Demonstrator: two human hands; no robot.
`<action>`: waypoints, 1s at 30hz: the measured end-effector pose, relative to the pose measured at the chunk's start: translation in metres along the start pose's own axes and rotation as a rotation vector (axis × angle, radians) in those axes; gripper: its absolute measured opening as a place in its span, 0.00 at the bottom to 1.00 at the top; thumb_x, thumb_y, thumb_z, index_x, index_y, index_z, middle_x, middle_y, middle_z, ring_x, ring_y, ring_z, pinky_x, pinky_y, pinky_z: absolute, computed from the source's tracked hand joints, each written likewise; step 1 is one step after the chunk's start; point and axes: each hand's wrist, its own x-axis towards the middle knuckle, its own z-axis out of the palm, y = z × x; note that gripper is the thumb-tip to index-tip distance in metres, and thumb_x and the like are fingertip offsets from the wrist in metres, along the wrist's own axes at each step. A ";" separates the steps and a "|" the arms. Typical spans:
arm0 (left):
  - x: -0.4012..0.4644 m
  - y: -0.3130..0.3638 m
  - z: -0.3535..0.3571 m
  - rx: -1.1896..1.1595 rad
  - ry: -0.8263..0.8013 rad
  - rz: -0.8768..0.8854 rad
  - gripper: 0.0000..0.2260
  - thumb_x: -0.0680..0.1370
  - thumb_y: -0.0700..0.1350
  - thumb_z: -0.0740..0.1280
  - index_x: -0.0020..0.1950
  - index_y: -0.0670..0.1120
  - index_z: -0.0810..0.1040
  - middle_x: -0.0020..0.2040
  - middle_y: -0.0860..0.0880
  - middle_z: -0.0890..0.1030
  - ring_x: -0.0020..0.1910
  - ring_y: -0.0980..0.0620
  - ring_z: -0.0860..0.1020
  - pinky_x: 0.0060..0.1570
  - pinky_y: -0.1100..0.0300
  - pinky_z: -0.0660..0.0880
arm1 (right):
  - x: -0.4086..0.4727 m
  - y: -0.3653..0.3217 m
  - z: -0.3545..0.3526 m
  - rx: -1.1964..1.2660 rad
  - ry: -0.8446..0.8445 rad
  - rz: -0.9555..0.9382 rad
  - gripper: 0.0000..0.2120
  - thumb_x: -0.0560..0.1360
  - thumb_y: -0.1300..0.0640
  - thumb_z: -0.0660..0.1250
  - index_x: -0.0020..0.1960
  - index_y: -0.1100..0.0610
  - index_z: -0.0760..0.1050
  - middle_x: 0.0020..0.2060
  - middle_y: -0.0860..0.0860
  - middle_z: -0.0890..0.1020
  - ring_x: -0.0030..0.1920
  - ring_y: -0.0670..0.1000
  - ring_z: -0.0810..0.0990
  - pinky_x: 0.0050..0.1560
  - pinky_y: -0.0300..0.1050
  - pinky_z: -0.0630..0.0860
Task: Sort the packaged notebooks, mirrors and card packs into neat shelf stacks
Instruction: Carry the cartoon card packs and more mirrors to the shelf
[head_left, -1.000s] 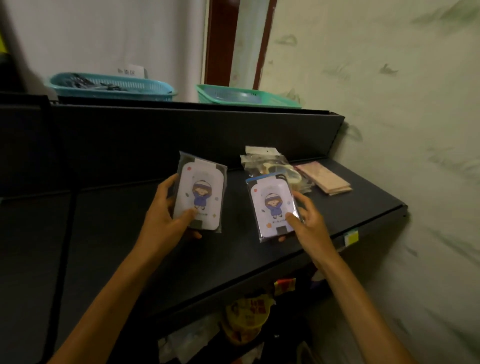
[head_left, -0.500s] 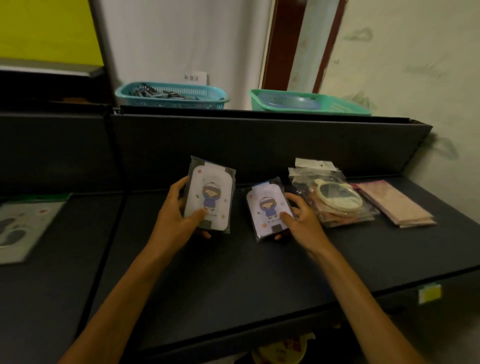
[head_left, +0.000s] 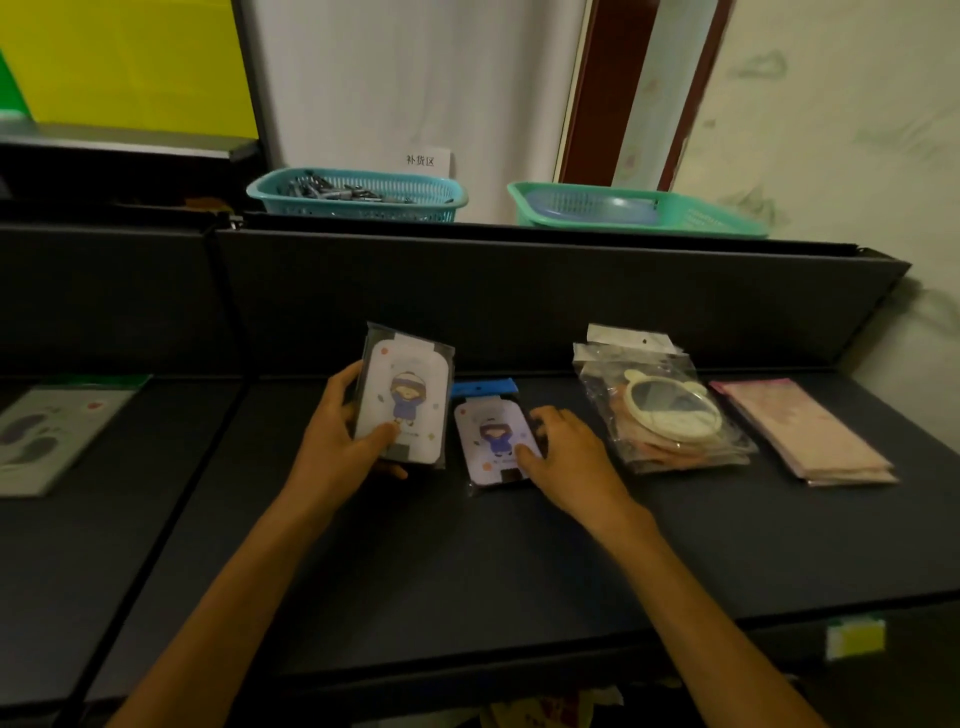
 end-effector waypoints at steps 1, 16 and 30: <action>-0.001 0.000 0.004 -0.002 0.003 -0.004 0.32 0.75 0.36 0.67 0.73 0.56 0.59 0.64 0.48 0.74 0.51 0.51 0.79 0.32 0.61 0.80 | 0.001 0.001 -0.003 -0.041 0.008 -0.048 0.22 0.76 0.50 0.65 0.68 0.51 0.65 0.63 0.50 0.71 0.62 0.50 0.71 0.57 0.41 0.69; -0.012 0.008 0.060 -0.019 0.023 -0.126 0.31 0.74 0.35 0.68 0.72 0.56 0.61 0.66 0.47 0.72 0.51 0.50 0.78 0.35 0.57 0.81 | 0.023 0.035 -0.048 -0.113 0.031 -0.362 0.22 0.77 0.50 0.64 0.70 0.50 0.65 0.67 0.49 0.69 0.67 0.49 0.67 0.66 0.43 0.62; 0.006 0.012 0.086 0.432 -0.047 -0.196 0.31 0.72 0.46 0.72 0.72 0.49 0.62 0.64 0.47 0.75 0.48 0.52 0.79 0.37 0.66 0.75 | 0.033 0.052 -0.056 -0.029 0.073 -0.413 0.20 0.76 0.51 0.65 0.67 0.51 0.69 0.63 0.50 0.73 0.64 0.49 0.70 0.67 0.48 0.67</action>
